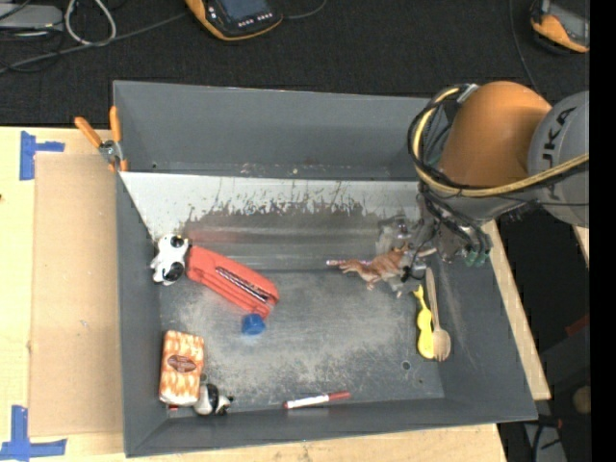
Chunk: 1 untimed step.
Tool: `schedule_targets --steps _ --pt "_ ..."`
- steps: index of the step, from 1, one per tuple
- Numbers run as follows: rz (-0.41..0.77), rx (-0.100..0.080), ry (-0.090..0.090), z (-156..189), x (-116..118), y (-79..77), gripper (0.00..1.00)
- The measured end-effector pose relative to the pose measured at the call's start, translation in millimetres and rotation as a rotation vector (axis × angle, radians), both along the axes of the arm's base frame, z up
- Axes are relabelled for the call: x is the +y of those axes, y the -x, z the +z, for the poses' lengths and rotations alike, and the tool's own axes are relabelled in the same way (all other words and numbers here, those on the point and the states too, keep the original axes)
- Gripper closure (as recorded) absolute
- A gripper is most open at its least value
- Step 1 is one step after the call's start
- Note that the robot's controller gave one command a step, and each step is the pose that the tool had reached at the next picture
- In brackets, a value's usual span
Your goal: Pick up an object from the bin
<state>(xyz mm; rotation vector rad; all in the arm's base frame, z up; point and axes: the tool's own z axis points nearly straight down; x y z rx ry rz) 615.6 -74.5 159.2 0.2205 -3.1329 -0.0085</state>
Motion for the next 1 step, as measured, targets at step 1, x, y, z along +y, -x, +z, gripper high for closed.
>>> schedule_targets --steps 1 --pt "0.001 0.001 0.000 34.4 0.5 0.2 1.00"
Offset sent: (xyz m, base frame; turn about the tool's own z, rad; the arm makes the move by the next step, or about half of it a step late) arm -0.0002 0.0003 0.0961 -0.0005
